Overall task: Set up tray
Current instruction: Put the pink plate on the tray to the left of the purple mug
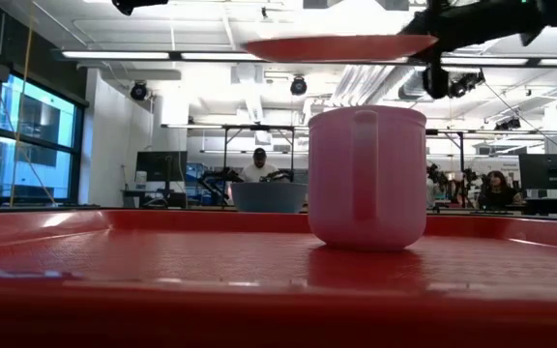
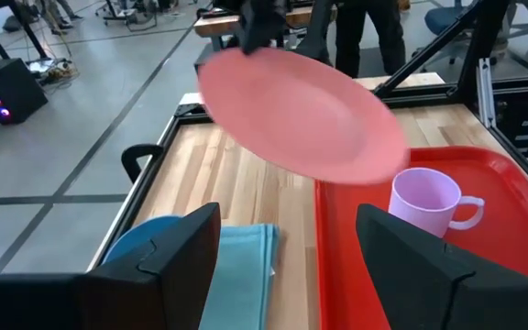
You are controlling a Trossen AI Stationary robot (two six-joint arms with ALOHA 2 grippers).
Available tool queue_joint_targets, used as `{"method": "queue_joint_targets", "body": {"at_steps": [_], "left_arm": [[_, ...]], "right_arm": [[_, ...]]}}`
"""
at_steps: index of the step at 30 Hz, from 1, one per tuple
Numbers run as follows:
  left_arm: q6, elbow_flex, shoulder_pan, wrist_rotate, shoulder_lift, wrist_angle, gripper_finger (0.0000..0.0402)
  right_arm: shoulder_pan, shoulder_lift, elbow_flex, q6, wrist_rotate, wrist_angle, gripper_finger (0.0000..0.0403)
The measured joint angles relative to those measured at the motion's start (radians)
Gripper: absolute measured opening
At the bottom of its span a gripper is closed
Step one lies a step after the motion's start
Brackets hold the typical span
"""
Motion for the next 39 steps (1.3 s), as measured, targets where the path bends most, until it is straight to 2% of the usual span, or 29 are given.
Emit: {"method": "queue_joint_targets", "body": {"at_steps": [6,13,21,29,39], "left_arm": [[-0.005,0.0,0.0,-0.004,0.0,0.049,0.0287],[-0.005,0.0,0.0,-0.003,0.0,0.072,0.0287],[-0.007,0.0,0.0,-0.003,0.007,0.072,0.0287],[-0.021,0.0,0.0,-0.003,0.006,0.071,0.0287],[-0.022,0.0,0.0,-0.003,0.007,0.071,0.0287]], "right_arm": [[0.129,0.197,0.0,0.023,0.031,0.205,0.0],[0.183,0.4,0.009,0.058,0.025,0.336,0.0],[0.189,0.646,0.227,-0.031,-0.084,0.319,0.0],[0.187,0.863,0.504,-0.169,-0.192,0.069,0.0],[0.175,1.025,0.635,-0.192,-0.276,0.054,0.0]]}}
